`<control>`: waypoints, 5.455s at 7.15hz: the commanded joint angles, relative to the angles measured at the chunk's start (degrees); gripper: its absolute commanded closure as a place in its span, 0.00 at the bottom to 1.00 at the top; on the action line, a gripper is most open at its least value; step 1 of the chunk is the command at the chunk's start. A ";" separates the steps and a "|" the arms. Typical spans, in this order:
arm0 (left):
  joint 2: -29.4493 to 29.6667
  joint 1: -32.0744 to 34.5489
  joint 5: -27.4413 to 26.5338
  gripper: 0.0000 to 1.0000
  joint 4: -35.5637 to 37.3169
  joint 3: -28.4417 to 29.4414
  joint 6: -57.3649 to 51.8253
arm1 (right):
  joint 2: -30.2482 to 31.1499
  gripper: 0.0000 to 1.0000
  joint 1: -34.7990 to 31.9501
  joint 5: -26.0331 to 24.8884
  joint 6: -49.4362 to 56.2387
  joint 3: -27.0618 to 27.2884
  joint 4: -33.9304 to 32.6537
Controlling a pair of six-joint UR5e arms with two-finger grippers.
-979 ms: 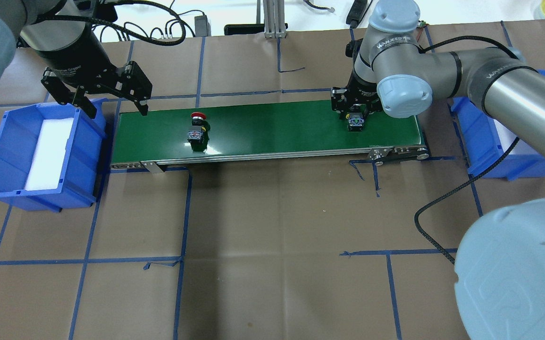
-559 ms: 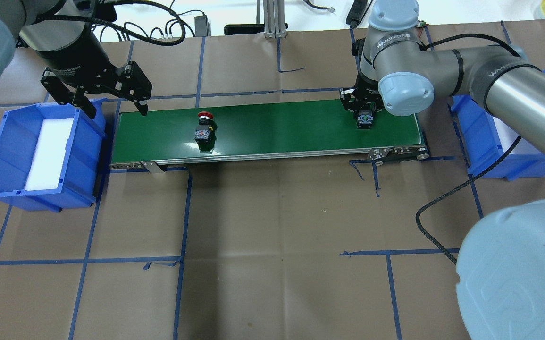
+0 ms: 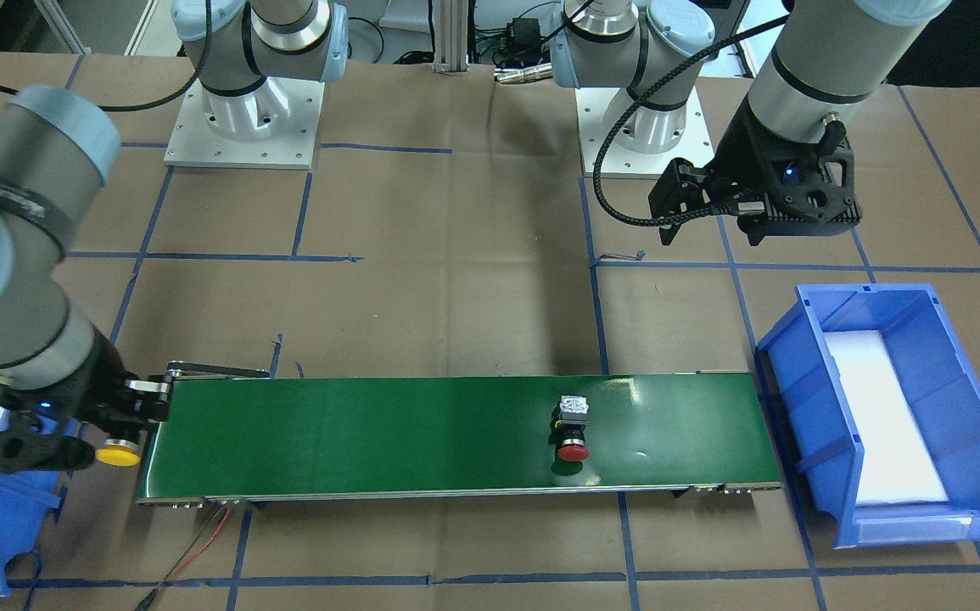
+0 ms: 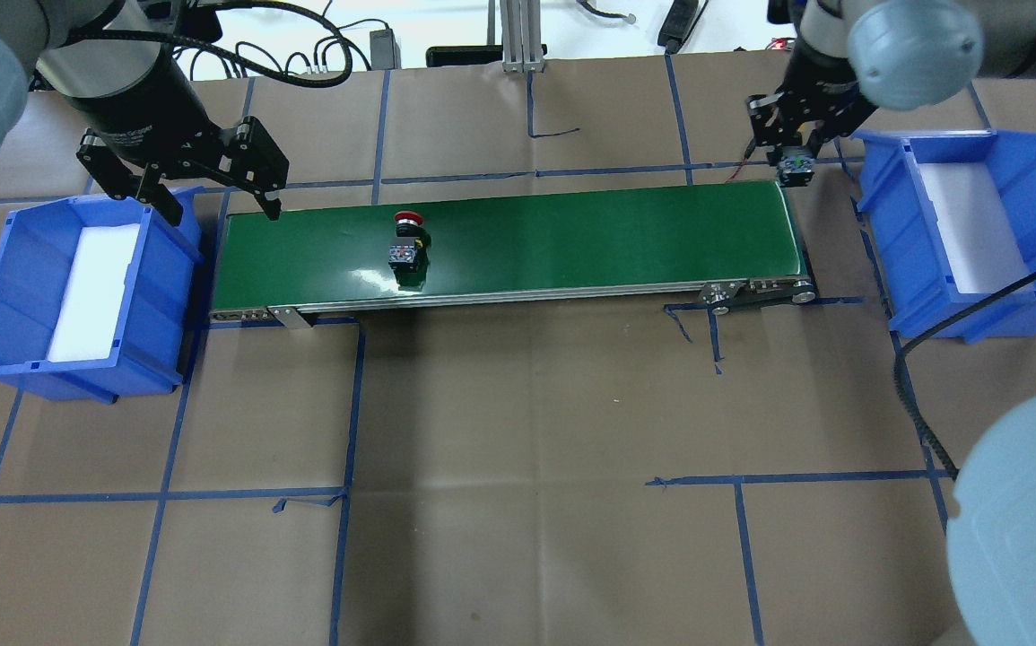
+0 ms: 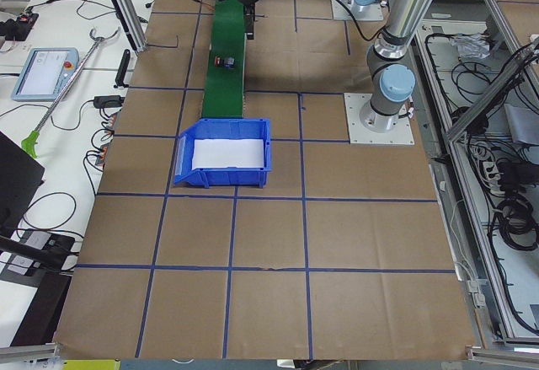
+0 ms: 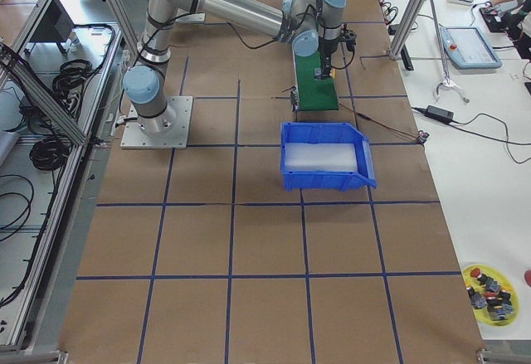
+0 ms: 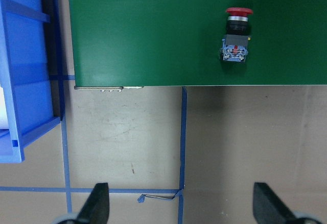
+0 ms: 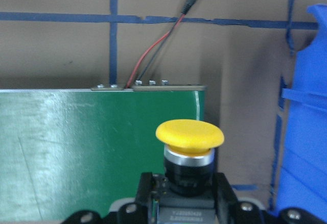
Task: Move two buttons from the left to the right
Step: 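Lift the yellow button and carry it into the empty blue bin, then lower the yellow button into the bin and open the right gripper, then raise the right gripper and move it back over the conveyor, then lower the right gripper toward the red button on the belt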
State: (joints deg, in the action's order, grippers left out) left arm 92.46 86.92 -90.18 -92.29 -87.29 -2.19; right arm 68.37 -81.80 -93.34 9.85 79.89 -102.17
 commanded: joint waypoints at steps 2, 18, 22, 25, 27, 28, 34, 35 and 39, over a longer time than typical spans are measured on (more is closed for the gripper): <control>0.00 0.00 0.00 0.00 0.79 -0.07 0.08 | 2.13 0.97 18.55 0.88 20.58 -3.60 6.89; -0.09 0.00 -0.09 0.00 1.14 -0.16 0.08 | -2.10 0.01 22.91 0.44 26.18 16.99 -17.37; -0.09 0.00 -0.09 0.00 1.15 -0.16 0.08 | 8.78 0.00 22.30 0.53 26.27 10.12 -9.66; -0.09 0.00 -0.09 0.00 1.15 -0.16 0.17 | 10.56 0.00 14.16 0.27 15.28 5.13 1.25; -0.09 0.00 -0.09 0.00 1.15 -0.16 0.17 | 11.96 0.00 8.79 0.44 6.09 4.75 3.45; -0.09 0.00 -0.09 0.00 1.15 -0.16 0.17 | 12.49 0.00 5.37 0.35 -0.03 4.84 3.81; -0.09 -0.09 -0.09 0.00 1.15 -0.16 0.17 | 14.96 0.00 -9.69 0.79 -11.87 9.50 3.03; -0.09 -0.09 -0.09 0.00 1.23 -0.16 0.17 | 14.52 0.01 -9.78 0.88 -11.87 9.76 1.98; -0.09 -0.09 -0.09 0.00 1.23 -0.16 0.17 | 11.35 0.01 -9.78 0.79 -12.57 15.11 -12.33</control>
State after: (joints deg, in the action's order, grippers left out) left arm 92.38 86.83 -90.26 -91.06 -87.45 -1.96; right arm 80.31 -91.58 -92.48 -2.20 93.26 -111.16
